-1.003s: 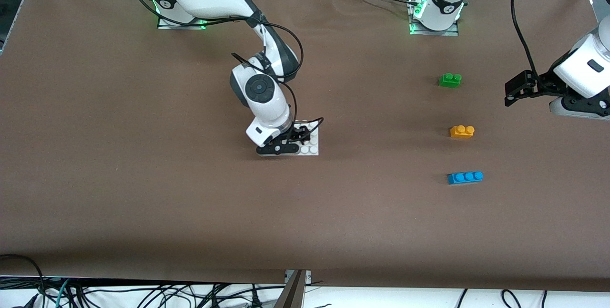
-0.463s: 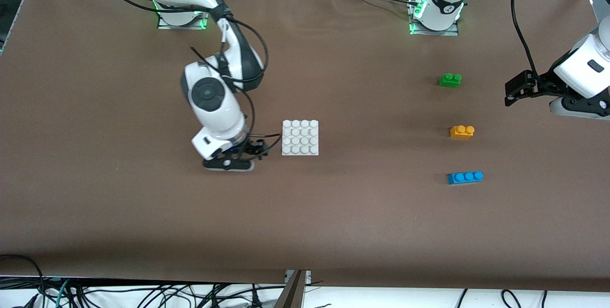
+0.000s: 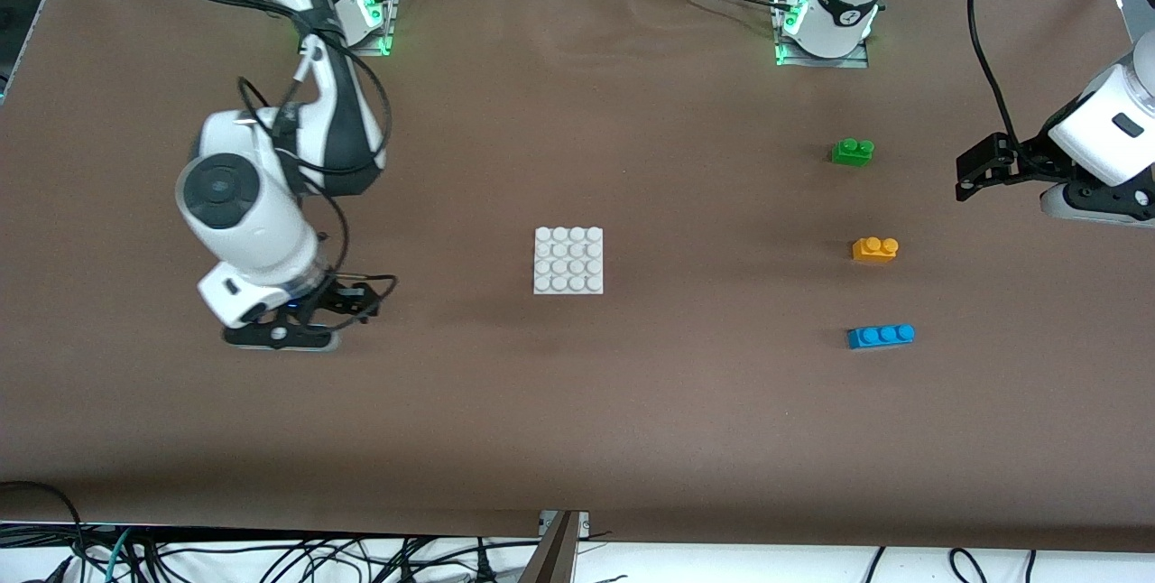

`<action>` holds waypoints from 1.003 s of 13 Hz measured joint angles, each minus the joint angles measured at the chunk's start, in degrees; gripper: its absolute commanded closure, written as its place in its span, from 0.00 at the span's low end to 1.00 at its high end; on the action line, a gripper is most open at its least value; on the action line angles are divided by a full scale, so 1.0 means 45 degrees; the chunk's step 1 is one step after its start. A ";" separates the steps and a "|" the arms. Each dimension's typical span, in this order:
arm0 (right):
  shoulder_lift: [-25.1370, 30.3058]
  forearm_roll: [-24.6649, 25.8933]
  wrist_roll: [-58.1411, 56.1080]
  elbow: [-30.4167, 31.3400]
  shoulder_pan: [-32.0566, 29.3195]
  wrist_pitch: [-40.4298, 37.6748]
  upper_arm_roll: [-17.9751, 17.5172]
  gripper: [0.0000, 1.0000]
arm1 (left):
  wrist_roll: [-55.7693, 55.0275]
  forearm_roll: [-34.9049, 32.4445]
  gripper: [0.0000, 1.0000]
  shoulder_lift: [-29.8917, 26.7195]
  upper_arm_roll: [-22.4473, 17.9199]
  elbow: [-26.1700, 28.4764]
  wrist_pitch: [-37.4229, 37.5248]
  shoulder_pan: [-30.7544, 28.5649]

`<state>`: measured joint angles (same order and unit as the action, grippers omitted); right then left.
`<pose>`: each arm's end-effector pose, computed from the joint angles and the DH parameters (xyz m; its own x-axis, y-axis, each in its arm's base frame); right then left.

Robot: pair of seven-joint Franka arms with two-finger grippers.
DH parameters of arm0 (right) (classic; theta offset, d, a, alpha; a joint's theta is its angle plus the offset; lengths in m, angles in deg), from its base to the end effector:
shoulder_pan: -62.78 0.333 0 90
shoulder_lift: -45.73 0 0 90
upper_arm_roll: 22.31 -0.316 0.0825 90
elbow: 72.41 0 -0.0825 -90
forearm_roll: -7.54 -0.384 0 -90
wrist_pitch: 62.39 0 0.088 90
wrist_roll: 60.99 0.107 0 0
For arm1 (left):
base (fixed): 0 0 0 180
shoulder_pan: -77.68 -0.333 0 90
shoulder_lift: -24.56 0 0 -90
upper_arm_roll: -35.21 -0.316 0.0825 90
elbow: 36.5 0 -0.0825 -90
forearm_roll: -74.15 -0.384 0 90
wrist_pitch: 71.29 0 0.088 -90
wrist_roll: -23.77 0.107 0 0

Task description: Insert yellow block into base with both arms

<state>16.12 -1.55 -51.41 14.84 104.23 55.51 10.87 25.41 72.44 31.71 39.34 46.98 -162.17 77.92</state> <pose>0.6731 0.1714 0.4077 0.9925 -0.0089 0.1219 -0.0221 -0.9939 0.1079 0.5932 -0.0394 0.6081 0.9945 -0.1046 0.0041 -0.1044 -0.9943 -0.0210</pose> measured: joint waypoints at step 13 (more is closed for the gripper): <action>0.3549 0.0230 -0.0339 0.0036 -0.6655 -0.2832 -0.4085 0.00 | 0.0009 0.0000 0.00 0.1351 0.0063 0.0104 0.0073 0.0083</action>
<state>32.09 -0.52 -52.94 15.00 74.28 42.77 -7.52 25.45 72.44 37.79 39.63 47.45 -161.84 78.29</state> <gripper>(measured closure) 0.000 0.000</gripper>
